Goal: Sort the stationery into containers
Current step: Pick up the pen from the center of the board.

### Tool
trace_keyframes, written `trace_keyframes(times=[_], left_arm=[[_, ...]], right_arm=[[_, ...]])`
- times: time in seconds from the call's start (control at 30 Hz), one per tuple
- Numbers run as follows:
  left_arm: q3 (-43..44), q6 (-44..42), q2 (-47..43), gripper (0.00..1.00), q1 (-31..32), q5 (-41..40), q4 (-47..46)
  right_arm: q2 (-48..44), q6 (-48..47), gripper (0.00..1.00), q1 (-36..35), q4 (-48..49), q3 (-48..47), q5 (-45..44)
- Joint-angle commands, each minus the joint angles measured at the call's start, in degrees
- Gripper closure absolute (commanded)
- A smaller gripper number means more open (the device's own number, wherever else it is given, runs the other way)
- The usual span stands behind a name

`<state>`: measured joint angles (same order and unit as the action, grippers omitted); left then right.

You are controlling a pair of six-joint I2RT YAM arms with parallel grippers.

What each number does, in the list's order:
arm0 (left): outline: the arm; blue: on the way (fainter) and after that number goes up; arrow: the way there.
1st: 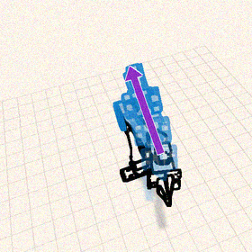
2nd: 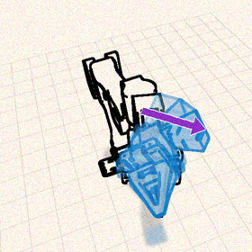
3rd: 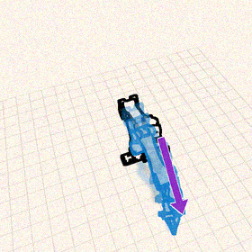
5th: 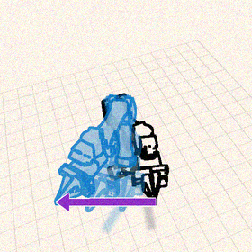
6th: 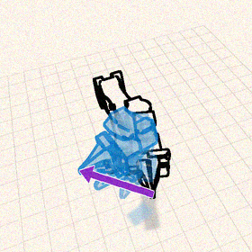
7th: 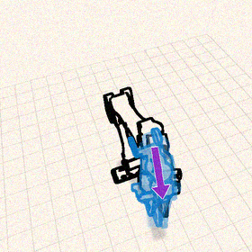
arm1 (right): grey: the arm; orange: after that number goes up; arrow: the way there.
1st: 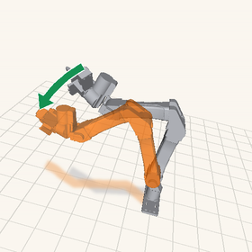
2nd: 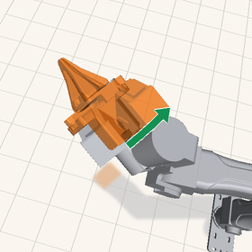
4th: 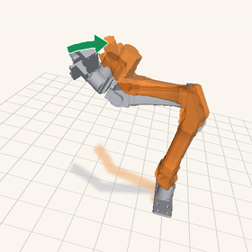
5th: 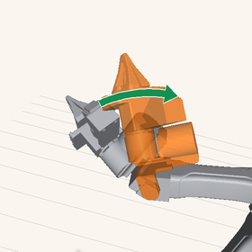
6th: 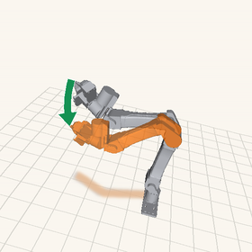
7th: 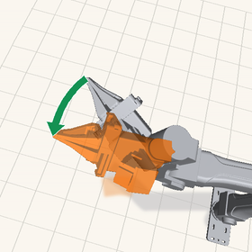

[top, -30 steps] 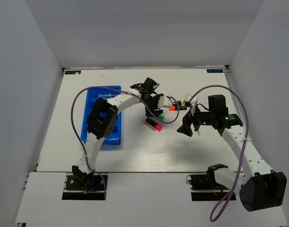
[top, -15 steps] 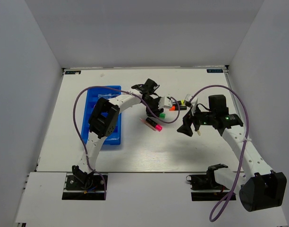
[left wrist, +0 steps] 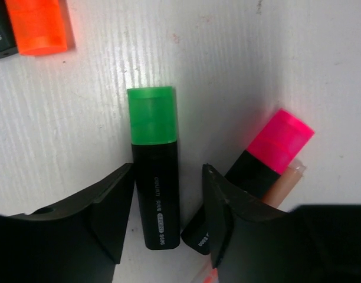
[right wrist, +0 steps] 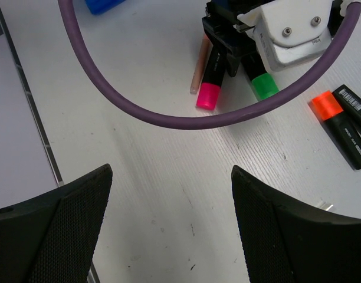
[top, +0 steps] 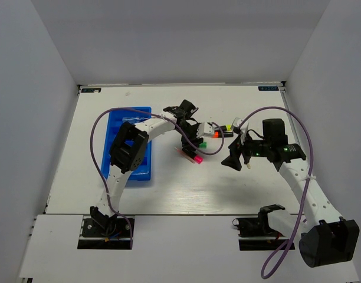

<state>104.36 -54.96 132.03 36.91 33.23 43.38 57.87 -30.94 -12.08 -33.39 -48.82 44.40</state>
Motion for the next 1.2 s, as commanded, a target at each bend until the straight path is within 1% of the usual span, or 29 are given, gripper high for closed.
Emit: trace_keyframes(times=[0.0, 0.03, 0.1, 0.13, 0.2, 0.23, 0.3, 0.4, 0.43, 0.47, 0.53, 0.57, 0.6, 0.63, 0.67, 0.7, 0.73, 0.8, 0.83, 0.87, 0.9, 0.93, 0.97, 1.0, 1.07, 1.1, 1.17], left_arm=[[-5.30, 2.13, 0.69, 0.42, 0.45, -4.57, -0.21], [-6.09, 2.66, 0.69, 0.45, 0.54, -6.41, -2.92], [-7.76, 3.63, 0.95, 0.49, 0.89, -7.74, -4.44], [-8.11, 3.81, 1.13, 0.57, 0.97, -8.18, -4.96], [-7.94, 4.59, 1.39, 0.65, 0.89, -8.36, -5.05], [-8.03, 4.77, 1.30, 0.73, 0.80, -8.27, -5.05], [-7.85, 5.74, 0.87, 0.78, 0.89, -8.27, -5.14], [-7.59, 7.49, -1.15, 1.00, 0.89, -8.62, -6.02], [-7.50, 9.15, -1.85, 1.00, 0.80, -9.06, -7.41], [-7.41, 9.69, -4.73, 1.00, 0.89, -8.80, -7.95], [-7.94, 11.79, -7.03, 1.00, 0.89, -8.89, -9.70], [-8.20, 12.15, -10.70, 1.00, 0.71, -9.41, -10.41], [-8.38, 12.50, -12.04, 1.00, 0.71, -9.59, -10.59], [-9.16, 13.03, -15.80, 1.00, 0.54, -10.37, -10.59], [-9.34, 13.21, -15.84, 1.00, 0.27, -10.47, -10.24], [-9.69, 13.91, -18.53, 1.00, 0.01, -10.73, -9.20], [-10.13, 14.09, -21.61, 1.00, -0.60, -10.39, -8.66], [-13.38, 15.49, -24.87, 1.00, -1.83, -10.12, -8.31], [-16.00, 15.84, -30.11, 1.00, -2.71, -10.21, -8.31], [-18.72, 16.72, -31.81, 1.00, -3.15, -10.55, -8.48], [-21.71, 16.90, -37.05, 1.00, -4.55, -10.82, -8.74], [-23.04, 16.90, -38.93, 1.00, -5.08, -10.91, -8.57], [-25.84, 15.34, -40.52, 1.00, -5.44, -12.74, -8.05], [-28.22, 14.45, -43.75, 1.00, -7.09, -14.50, -6.04], [-30.34, 11.21, -46.68, 1.00, -8.68, -16.26, -3.40], [-32.18, 9.62, -48.08, 1.00, -12.17, -16.79, -0.43], [-33.33, 7.68, -49.14, 1.00, -15.53, -16.53, 1.70]], right_arm=[[-1.09, -0.70, 0.17, 0.56, -0.72, 0.21, 2.44], [-1.18, -0.70, 0.17, 0.56, -0.80, 0.21, 2.44], [-1.35, -0.70, 0.17, 0.82, -0.80, 0.13, 2.80], [-1.35, -0.79, 0.17, 0.83, -0.98, 0.21, 2.97], [-1.52, -0.88, 0.17, 1.09, -1.42, 0.13, 3.06], [-1.62, -0.79, 0.17, 0.92, -1.24, 0.21, 3.06], [-1.53, -0.97, 0.17, 1.09, -1.33, 0.21, 3.23], [-1.62, -1.14, 0.17, 1.09, -1.24, 0.48, 3.15], [-1.62, -1.23, 0.17, 1.09, -1.33, 0.48, 3.32], [-1.62, -1.23, 0.18, 1.18, -1.33, 0.48, 3.32], [-1.53, -1.49, 0.21, 1.09, -1.24, 0.83, 3.50], [-1.62, -1.58, 0.24, 1.09, -1.33, 0.66, 3.59], [-1.62, -2.54, 0.41, 1.18, -1.59, 0.65, 3.50], [-1.62, -2.63, 0.71, 1.00, -1.86, 0.74, 3.50], [-1.36, -2.98, 0.72, 1.09, -1.86, 0.83, 3.41], [-1.44, -3.60, 0.98, 1.09, -1.94, 0.92, 3.24], [-1.09, -3.86, 1.00, 1.09, -2.21, 0.83, 3.15], [-1.09, -3.87, 1.00, 1.09, -2.12, 0.92, 2.71], [-1.18, -4.21, 1.00, 1.09, -2.30, 1.00, 2.62], [-1.44, -4.30, 1.00, 1.09, -2.12, 1.35, 2.62], [-1.44, -4.39, 0.99, 1.09, -2.03, 1.36, 2.62], [-1.61, -4.22, 0.93, 1.09, -1.51, 1.53, 2.53], [-1.62, -4.13, 0.86, 1.09, -1.59, 1.71, 2.36], [-1.27, -4.22, 0.79, 0.92, -1.59, 1.71, 2.44], [-1.70, -4.04, 0.76, 0.91, -1.42, 1.80, 2.44], [-1.62, -4.13, 0.76, 0.91, -1.51, 1.80, 2.70], [-1.53, -4.04, 0.75, 1.18, -1.33, 1.80, 3.06]])
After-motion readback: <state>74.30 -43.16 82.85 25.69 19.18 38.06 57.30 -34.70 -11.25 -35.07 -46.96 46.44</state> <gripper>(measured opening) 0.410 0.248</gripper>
